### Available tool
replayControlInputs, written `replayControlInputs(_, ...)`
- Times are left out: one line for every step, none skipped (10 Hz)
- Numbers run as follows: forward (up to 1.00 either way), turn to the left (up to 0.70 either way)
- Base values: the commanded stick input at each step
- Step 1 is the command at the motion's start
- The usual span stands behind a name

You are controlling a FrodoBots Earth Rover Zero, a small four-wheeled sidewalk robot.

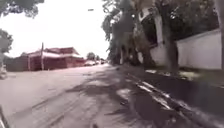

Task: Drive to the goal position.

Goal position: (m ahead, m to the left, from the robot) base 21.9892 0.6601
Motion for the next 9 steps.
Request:
replayControlInputs(0.7,0.23)
replayControlInputs(0.7,0.36)
replayControlInputs(0.7,0.32)
replayControlInputs(0.7,0.01)
replayControlInputs(0.7,0.01)
replayControlInputs(0.7,0.01)
replayControlInputs(0.7,0.01)
replayControlInputs(0.7,0.01)
replayControlInputs(0.7,0.01)
